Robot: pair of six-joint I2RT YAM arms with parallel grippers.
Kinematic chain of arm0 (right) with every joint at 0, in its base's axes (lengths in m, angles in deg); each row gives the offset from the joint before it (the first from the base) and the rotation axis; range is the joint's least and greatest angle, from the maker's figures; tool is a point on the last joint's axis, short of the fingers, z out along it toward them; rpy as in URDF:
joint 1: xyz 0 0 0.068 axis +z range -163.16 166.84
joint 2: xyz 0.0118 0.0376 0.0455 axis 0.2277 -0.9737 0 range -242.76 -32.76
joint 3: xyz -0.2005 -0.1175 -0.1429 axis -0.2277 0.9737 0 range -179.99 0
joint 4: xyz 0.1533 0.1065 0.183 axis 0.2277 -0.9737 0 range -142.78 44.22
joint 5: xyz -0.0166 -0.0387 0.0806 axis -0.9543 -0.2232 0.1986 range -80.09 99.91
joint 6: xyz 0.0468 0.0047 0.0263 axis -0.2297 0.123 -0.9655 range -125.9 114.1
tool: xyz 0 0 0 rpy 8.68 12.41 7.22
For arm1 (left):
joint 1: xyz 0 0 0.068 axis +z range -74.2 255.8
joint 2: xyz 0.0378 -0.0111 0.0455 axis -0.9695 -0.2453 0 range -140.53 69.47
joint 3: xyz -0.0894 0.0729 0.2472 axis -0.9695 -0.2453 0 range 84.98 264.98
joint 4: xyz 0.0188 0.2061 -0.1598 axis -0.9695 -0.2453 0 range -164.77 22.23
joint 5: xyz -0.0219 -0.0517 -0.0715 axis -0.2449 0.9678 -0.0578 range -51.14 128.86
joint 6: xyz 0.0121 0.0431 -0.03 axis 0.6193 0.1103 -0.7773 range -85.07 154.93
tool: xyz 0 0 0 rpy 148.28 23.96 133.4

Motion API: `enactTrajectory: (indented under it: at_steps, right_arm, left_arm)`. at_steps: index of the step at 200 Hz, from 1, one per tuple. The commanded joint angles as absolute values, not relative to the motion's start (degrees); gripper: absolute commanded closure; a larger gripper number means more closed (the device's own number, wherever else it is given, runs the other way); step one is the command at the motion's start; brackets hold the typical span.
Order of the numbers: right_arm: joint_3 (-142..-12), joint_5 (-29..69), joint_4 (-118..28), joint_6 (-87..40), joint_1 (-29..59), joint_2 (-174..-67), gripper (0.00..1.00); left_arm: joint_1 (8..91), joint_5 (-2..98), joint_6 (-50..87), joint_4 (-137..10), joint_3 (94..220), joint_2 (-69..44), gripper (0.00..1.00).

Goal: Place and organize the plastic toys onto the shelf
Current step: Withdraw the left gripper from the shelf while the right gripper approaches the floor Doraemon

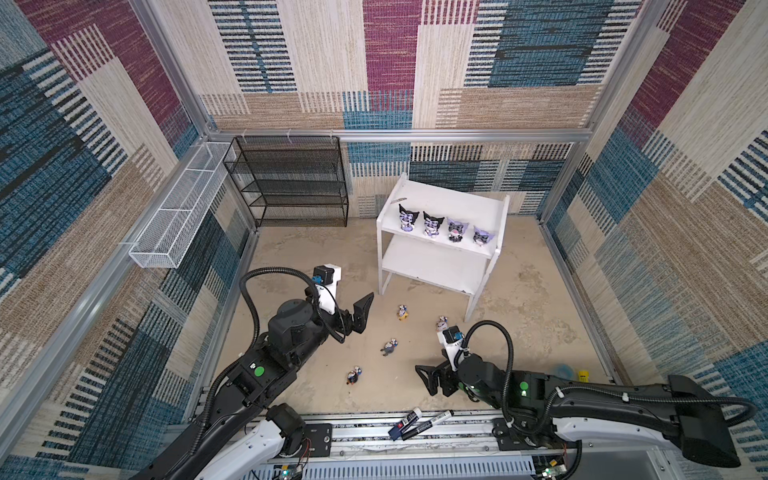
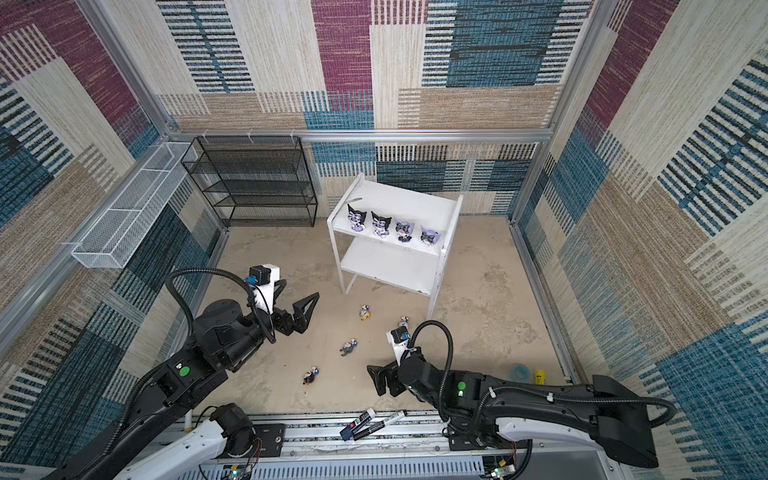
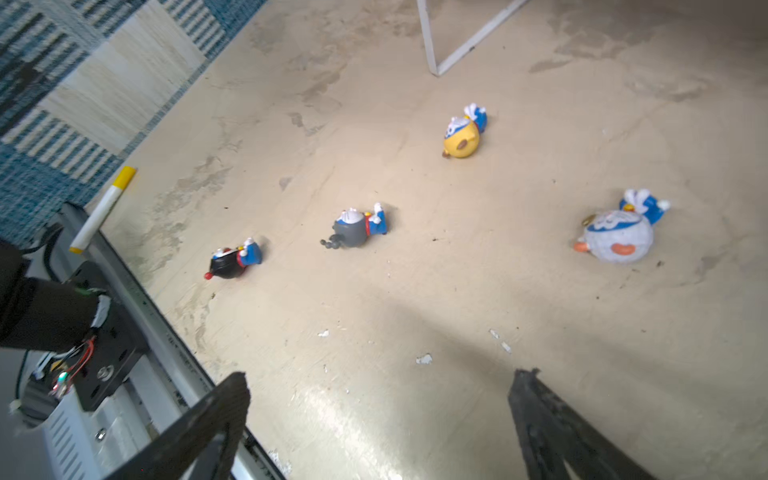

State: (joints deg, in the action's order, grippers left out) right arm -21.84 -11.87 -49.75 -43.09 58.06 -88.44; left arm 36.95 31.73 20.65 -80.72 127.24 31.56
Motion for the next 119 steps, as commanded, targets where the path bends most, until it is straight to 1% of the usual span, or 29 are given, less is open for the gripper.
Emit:
enactTrajectory:
  at_steps: [1, 26, 42, 48, 68, 82, 102, 119]
  right_arm:
    - [-24.7, -17.2, -49.3, -50.7, 57.2, -93.8, 0.0]
    - [-24.9, -16.6, -47.6, -53.6, 51.7, -98.3, 0.0]
    - [-23.7, -17.8, -45.0, -54.7, 49.8, -99.2, 0.04]
    - [-23.2, -18.5, -43.5, -54.5, 49.5, -99.4, 0.06]
    - [-21.7, -21.9, -40.3, -54.9, 49.2, -99.8, 0.18]
    - [-20.3, -24.0, -38.5, -56.0, 49.2, -99.8, 0.25]
    - [-17.3, -26.6, -35.2, -57.8, 49.0, -98.9, 0.3]
    - [-14.6, -28.6, -31.5, -58.2, 48.7, -98.0, 0.32]
  left_arm:
    - [36.9, 32.7, 14.1, -84.7, 125.0, 34.6, 0.01]
    - [36.9, 32.7, 14.1, -86.3, 123.9, 37.6, 0.01]
    - [36.9, 32.0, 14.6, -88.1, 124.2, 38.9, 0.01]
    - [36.9, 31.8, 14.8, -88.7, 124.1, 39.4, 0.01]
    - [36.9, 31.5, 14.3, -88.6, 123.3, 41.2, 0.01]
    - [36.9, 31.8, 13.8, -88.2, 122.5, 41.9, 0.01]
    - [36.9, 32.1, 13.4, -88.4, 122.1, 41.9, 0.01]
    - [36.9, 32.4, 13.0, -88.2, 121.9, 41.9, 0.01]
